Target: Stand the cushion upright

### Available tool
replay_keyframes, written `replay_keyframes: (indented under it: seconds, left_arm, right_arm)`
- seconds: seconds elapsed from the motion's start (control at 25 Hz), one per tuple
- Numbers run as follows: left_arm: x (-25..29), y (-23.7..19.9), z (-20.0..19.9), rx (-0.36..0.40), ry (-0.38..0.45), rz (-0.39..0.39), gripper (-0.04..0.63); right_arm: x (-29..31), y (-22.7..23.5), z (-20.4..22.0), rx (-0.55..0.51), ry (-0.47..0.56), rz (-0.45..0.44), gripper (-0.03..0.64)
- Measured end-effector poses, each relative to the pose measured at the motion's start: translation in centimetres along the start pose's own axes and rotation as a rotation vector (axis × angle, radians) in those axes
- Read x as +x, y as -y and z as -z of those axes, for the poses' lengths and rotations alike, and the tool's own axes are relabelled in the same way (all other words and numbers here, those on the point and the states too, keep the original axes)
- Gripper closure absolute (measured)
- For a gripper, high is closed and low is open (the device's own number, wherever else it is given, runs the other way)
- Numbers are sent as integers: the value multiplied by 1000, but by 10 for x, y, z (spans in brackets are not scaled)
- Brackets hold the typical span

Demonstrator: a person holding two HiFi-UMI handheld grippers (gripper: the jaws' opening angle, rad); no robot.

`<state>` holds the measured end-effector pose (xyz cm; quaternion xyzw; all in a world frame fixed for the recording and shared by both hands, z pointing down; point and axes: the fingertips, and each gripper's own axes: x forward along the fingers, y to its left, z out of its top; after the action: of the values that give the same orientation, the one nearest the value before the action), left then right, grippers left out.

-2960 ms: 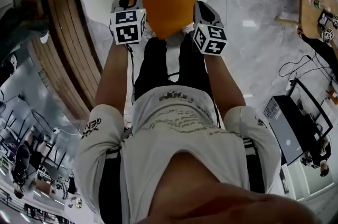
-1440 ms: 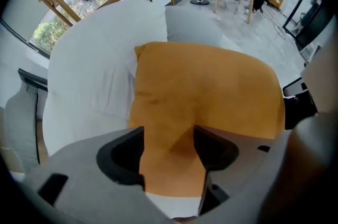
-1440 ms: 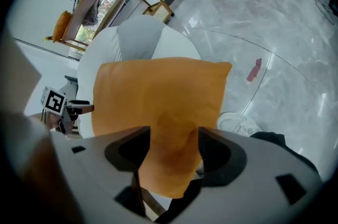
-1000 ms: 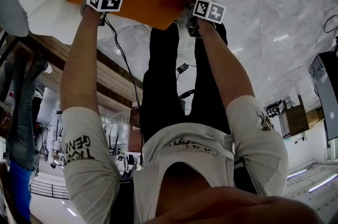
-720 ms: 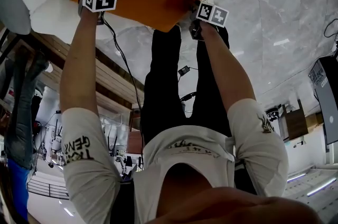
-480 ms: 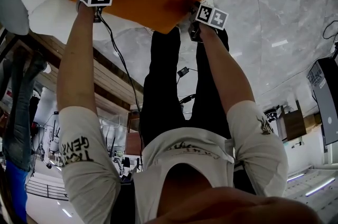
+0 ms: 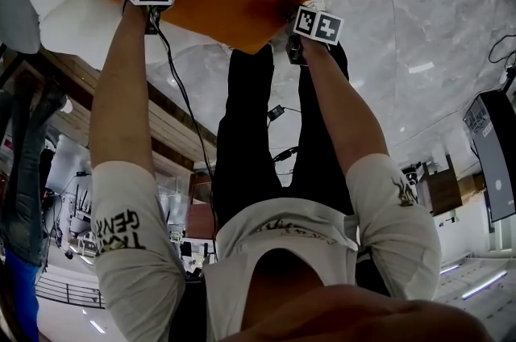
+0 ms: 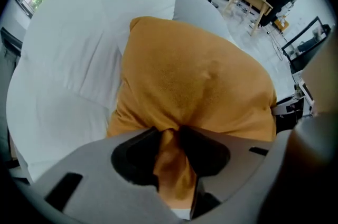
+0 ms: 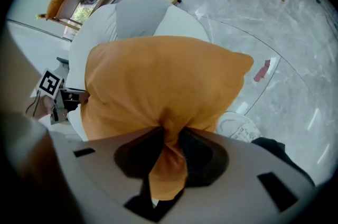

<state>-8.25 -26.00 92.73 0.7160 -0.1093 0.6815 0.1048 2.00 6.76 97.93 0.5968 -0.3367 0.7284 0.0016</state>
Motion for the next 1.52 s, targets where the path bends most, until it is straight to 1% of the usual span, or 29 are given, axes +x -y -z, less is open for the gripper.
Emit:
replay_keyframes:
  seconds: [0.12, 0.24, 0.32, 0.4, 0.52, 0.6, 0.72, 0.88, 1.04, 1.16, 1.28, 1.36, 1.52]
  left_arm:
    - [-7, 6, -4, 7, 10, 7, 495]
    - [-18, 8, -6, 20, 56, -9, 552]
    - [-29, 7, -5, 20, 94, -18, 563]
    - [-42, 5, -5, -1, 126, -12, 566]
    - [-60, 7, -2, -20, 154, -10, 567]
    - [-71, 6, 3, -47, 170, -9, 566]
    - [-88, 3, 14, -124, 209, -5, 568]
    - [-112, -8, 26, -225, 285, -30, 566]
    - [-141, -21, 34, -328, 340, -45, 566]
    - [-166, -28, 41, -420, 388, -63, 566]
    - [-191, -43, 50, -506, 439, -91, 566]
    - [-204, -50, 58, -561, 467, -108, 566]
    - [-223, -68, 75, -673, 531, -141, 566]
  right_arm:
    - [-5, -1, -2, -21, 12, 0, 510]
    - [-15, -7, -2, -9, 34, 12, 540]
    - [-23, -12, -1, -2, 38, 24, 561]
    - [-30, -18, -1, -13, 37, 28, 572]
    - [-47, -25, -1, -31, 46, 23, 580]
    - [-58, -31, -8, -43, 67, 18, 580]
    - [-76, -42, -27, -103, 102, 27, 580]
    - [-96, -64, -61, -236, 130, 38, 580]
    - [-114, -97, -100, -378, 151, 42, 581]
    - [-129, -129, -132, -493, 156, 39, 581]
    - [-140, -170, -161, -589, 179, 28, 581]
    - [-147, -197, -176, -641, 200, 25, 581]
    - [-149, -256, -200, -766, 236, -9, 580]
